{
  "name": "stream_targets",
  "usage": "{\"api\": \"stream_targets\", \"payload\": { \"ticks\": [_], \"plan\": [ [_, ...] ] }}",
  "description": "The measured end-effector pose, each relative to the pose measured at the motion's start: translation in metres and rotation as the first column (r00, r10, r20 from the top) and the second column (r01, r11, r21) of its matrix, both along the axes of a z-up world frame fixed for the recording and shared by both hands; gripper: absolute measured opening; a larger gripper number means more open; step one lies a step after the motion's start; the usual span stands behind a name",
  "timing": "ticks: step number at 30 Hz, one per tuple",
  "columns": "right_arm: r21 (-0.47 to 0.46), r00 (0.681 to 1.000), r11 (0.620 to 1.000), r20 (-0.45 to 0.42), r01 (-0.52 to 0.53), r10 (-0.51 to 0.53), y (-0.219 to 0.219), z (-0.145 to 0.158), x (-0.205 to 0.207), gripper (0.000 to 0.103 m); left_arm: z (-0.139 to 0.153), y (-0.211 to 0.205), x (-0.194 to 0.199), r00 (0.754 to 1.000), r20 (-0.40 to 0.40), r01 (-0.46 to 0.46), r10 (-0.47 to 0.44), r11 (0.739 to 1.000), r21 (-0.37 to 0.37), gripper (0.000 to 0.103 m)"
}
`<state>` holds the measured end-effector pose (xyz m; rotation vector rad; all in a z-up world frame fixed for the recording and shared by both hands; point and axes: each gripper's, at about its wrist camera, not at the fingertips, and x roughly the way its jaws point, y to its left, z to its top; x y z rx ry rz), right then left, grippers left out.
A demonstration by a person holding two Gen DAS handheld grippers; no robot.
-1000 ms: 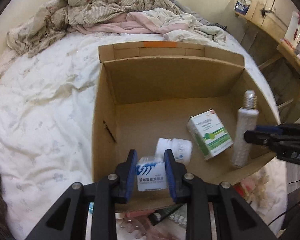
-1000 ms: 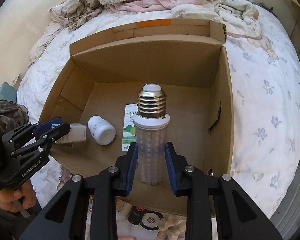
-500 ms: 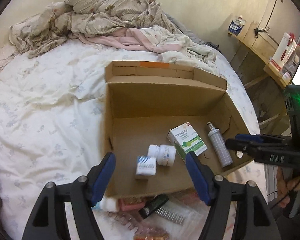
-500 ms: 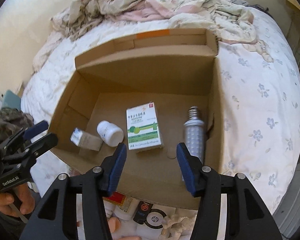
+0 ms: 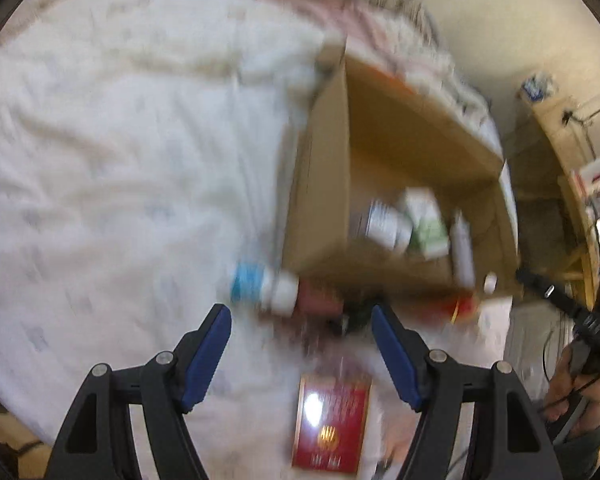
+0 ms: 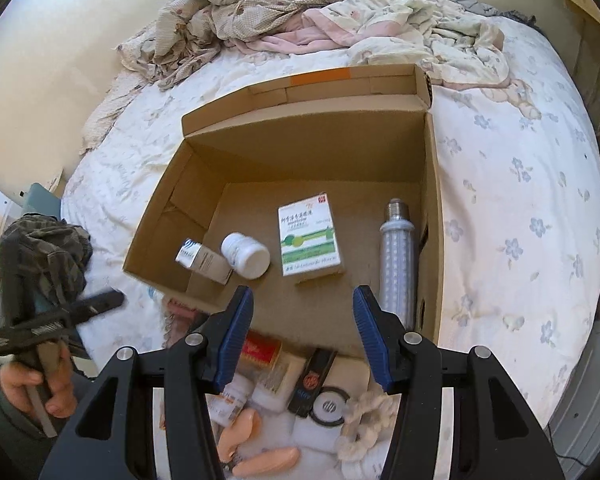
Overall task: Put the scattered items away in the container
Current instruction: 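Grasp the pink translucent item with the left gripper while the right grasps the red box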
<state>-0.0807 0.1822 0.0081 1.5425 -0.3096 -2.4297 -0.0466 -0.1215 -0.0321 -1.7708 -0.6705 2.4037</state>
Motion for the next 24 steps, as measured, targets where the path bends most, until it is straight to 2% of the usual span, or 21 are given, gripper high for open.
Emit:
{"api": "stream_targets", "payload": {
  "ticks": [2,3,6,9,10,12,13,16,19,21,23,24],
  "plan": [
    [0.002,1.0,1.0,-0.002,0.001,-0.001,0.0,0.001,0.006,0.057,-0.013,0.006,0.005,0.999,0.039,0.036,-0.038,0.999,0.035,0.073],
    [0.003,1.0,1.0,-0.002,0.002,-0.002,0.0,0.002,0.007,0.057,-0.022,0.007,0.007,0.997,0.064,0.042,-0.047,0.996,0.08,0.073],
    [0.005,1.0,1.0,0.002,0.005,-0.005,-0.001,0.0,0.009,0.057,-0.039,-0.002,0.009,0.994,0.104,-0.044,0.022,0.975,0.216,0.073],
    [0.01,1.0,1.0,0.012,0.006,-0.006,-0.002,-0.003,0.009,0.057,-0.047,-0.005,0.005,0.99,0.118,-0.102,0.073,0.959,0.263,0.073],
    [0.012,1.0,1.0,0.014,0.005,-0.005,-0.002,-0.004,0.009,0.057,-0.048,-0.003,0.004,0.99,0.119,-0.108,0.079,0.959,0.263,0.072],
    [0.015,1.0,1.0,0.018,0.003,-0.003,-0.003,-0.005,0.008,0.057,-0.05,0.004,-0.001,0.988,0.132,-0.107,0.076,0.964,0.243,0.055],
    [0.016,1.0,1.0,0.018,0.002,-0.003,-0.003,-0.006,0.008,0.057,-0.053,0.009,-0.003,0.987,0.143,-0.101,0.067,0.965,0.24,0.052],
    [0.03,1.0,1.0,0.021,-0.006,0.006,-0.003,-0.007,0.007,0.057,-0.065,0.024,-0.008,0.979,0.197,-0.091,0.049,0.973,0.214,0.05],
    [0.05,1.0,0.998,0.017,-0.025,0.025,-0.005,-0.006,0.009,0.057,-0.068,0.036,-0.012,0.978,0.203,-0.079,0.045,0.984,0.158,0.048],
    [0.015,0.999,0.999,0.027,-0.034,0.033,-0.002,-0.008,0.011,0.062,-0.066,0.039,-0.014,0.978,0.205,-0.076,0.045,0.986,0.148,0.045],
    [-0.074,0.998,0.997,0.041,-0.036,0.039,0.003,-0.008,0.011,0.069,-0.064,0.04,-0.012,0.975,0.216,-0.072,0.044,0.99,0.124,0.036],
    [-0.111,0.999,0.993,0.041,-0.03,0.035,0.006,-0.007,0.012,0.069,-0.064,0.039,-0.011,0.976,0.213,-0.075,0.047,0.989,0.126,0.035]
  ]
}}
